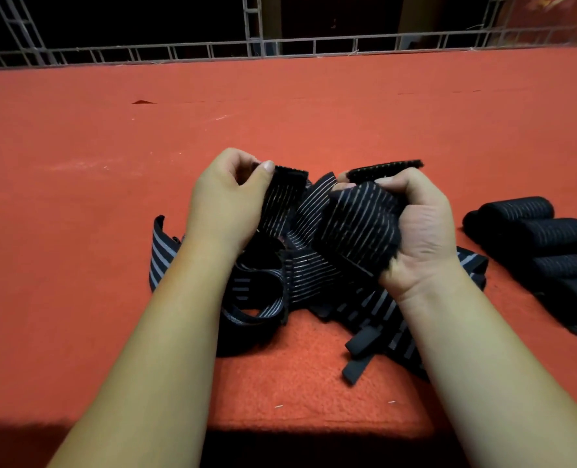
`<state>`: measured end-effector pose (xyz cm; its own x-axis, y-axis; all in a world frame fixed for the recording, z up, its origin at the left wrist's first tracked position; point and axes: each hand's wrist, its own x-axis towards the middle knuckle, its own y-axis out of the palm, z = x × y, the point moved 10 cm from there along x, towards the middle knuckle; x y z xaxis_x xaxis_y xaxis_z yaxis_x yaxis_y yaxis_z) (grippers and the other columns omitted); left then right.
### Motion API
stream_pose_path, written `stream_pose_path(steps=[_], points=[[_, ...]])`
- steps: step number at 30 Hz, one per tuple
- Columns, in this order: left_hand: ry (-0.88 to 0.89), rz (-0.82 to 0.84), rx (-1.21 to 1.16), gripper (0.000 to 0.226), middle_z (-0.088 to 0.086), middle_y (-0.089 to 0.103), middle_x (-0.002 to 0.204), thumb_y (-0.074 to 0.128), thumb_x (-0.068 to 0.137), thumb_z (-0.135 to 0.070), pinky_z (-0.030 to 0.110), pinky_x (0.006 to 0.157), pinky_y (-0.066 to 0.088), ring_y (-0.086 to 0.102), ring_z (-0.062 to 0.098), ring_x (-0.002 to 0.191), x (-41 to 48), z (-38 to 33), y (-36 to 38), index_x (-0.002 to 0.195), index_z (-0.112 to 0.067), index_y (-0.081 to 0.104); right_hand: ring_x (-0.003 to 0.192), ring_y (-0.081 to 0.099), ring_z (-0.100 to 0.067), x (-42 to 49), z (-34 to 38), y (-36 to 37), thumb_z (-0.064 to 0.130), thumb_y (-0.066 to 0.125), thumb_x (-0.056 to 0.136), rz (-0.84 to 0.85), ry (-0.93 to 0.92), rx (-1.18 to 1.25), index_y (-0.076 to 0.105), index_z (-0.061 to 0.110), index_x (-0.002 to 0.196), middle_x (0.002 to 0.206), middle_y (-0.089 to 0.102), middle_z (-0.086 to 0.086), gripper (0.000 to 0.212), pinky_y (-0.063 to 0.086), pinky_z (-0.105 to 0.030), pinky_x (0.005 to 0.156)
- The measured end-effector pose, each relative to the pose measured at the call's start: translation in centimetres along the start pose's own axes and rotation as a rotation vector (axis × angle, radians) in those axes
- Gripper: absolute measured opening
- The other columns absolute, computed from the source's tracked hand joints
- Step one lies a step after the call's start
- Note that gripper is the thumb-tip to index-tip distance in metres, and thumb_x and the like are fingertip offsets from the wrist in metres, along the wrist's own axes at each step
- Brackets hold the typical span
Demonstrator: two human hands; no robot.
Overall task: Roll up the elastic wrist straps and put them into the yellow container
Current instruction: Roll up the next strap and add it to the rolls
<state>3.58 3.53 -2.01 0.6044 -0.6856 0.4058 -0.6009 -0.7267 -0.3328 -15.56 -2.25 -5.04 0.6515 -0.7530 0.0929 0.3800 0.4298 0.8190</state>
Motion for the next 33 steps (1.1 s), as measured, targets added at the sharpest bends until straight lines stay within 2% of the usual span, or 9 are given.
stream_pose_path(steps=[3, 6, 12, 15, 19, 23, 26, 30, 33], points=[[-0.053, 0.003, -0.077, 0.021, -0.011, 0.065, 0.069, 0.071, 0.104, -0.039, 0.032, 0.058, 0.054, 0.062, 0.01, 0.06, -0.1, -0.1, 0.0, 0.097, -0.019, 0.072, 0.08, 0.06, -0.024, 0.2, 1.0, -0.9, 0.006, 0.057, 0.077, -0.039, -0.062, 0.036, 0.048, 0.011, 0.096, 0.094, 0.059, -0.011, 0.021, 0.055, -0.04, 0.081], [-0.071, -0.016, -0.101, 0.023, -0.01, 0.067, 0.063, 0.073, 0.103, -0.035, 0.033, 0.051, 0.055, 0.064, 0.01, 0.053, -0.3, -0.6, -0.1, 0.093, -0.015, 0.072, 0.077, 0.062, -0.023, 0.1, 1.8, -1.4, 0.009, 0.063, 0.084, -0.094, -0.138, -0.163, 0.061, 0.008, 0.087, 0.087, 0.064, -0.011, 0.004, 0.057, -0.044, 0.087], [-0.114, 0.054, -0.061, 0.03, 0.003, 0.07, 0.071, 0.071, 0.105, -0.034, 0.029, 0.043, 0.051, 0.064, 0.011, 0.045, -0.8, -0.8, 1.0, 0.098, -0.005, 0.069, 0.071, 0.068, -0.025, 0.0, 0.9, -0.1, 0.061, 0.066, 0.095, -0.046, -0.104, -0.329, 0.067, 0.011, 0.084, 0.08, 0.071, -0.01, 0.051, 0.063, -0.04, 0.077], [-0.136, 0.069, -0.112, 0.028, 0.006, 0.077, 0.08, 0.074, 0.103, -0.035, 0.03, 0.049, 0.057, 0.074, 0.016, 0.058, -0.9, -0.8, 1.3, 0.101, -0.007, 0.071, 0.055, 0.068, -0.019, 0.0, 1.3, -1.0, 0.033, 0.07, 0.103, -0.186, -0.2, -0.465, 0.064, 0.01, 0.08, 0.067, 0.071, -0.01, 0.033, 0.059, -0.031, 0.057], [-0.162, 0.101, -0.203, 0.013, 0.008, 0.082, 0.095, 0.079, 0.096, -0.035, 0.054, 0.079, 0.068, 0.082, 0.029, 0.083, -0.9, -0.3, 2.0, 0.1, -0.023, 0.076, 0.067, 0.068, -0.023, 0.6, 1.7, -2.0, 0.006, 0.078, 0.096, -0.217, -0.263, -0.559, 0.061, 0.013, 0.075, 0.076, 0.072, -0.008, 0.028, 0.058, -0.033, 0.063], [-0.105, 0.111, -0.23, 0.012, 0.005, 0.081, 0.095, 0.071, 0.1, -0.027, 0.06, 0.079, 0.066, 0.08, 0.035, 0.09, -1.1, -0.6, 2.5, 0.098, -0.034, 0.08, 0.086, 0.067, -0.028, 0.9, 2.3, -2.2, 0.0, 0.083, 0.087, -0.205, -0.327, -0.628, 0.07, 0.017, 0.093, 0.092, 0.069, -0.006, 0.022, 0.058, -0.046, 0.081], [-0.091, 0.146, -0.209, 0.02, 0.0, 0.081, 0.094, 0.063, 0.107, -0.021, 0.055, 0.081, 0.066, 0.079, 0.027, 0.088, -1.1, -0.6, 3.2, 0.102, -0.03, 0.08, 0.095, 0.073, -0.019, 1.2, 2.5, -2.7, -0.002, 0.083, 0.089, -0.231, -0.331, -0.654, 0.075, 0.013, 0.118, 0.105, 0.073, -0.005, 0.033, 0.062, -0.036, 0.088], [-0.126, 0.168, -0.255, 0.022, -0.001, 0.083, 0.095, 0.059, 0.11, -0.024, 0.043, 0.078, 0.064, 0.079, 0.019, 0.086, -1.0, -0.3, 3.9, 0.105, -0.027, 0.081, 0.108, 0.078, -0.031, 1.1, 2.6, -3.2, 0.002, 0.082, 0.092, -0.276, -0.326, -0.671, 0.079, 0.008, 0.117, 0.112, 0.079, -0.017, 0.026, 0.063, -0.045, 0.099], [-0.232, 0.217, -0.403, 0.029, 0.005, 0.084, 0.1, 0.055, 0.113, -0.022, 0.055, 0.088, 0.066, 0.081, 0.027, 0.093, -1.5, 0.2, 4.9, 0.102, -0.022, 0.082, 0.098, 0.077, -0.026, 0.9, 2.5, -3.5, 0.004, 0.08, 0.095, -0.284, -0.302, -0.664, 0.079, 0.01, 0.116, 0.101, 0.078, -0.011, 0.022, 0.064, -0.044, 0.098]])
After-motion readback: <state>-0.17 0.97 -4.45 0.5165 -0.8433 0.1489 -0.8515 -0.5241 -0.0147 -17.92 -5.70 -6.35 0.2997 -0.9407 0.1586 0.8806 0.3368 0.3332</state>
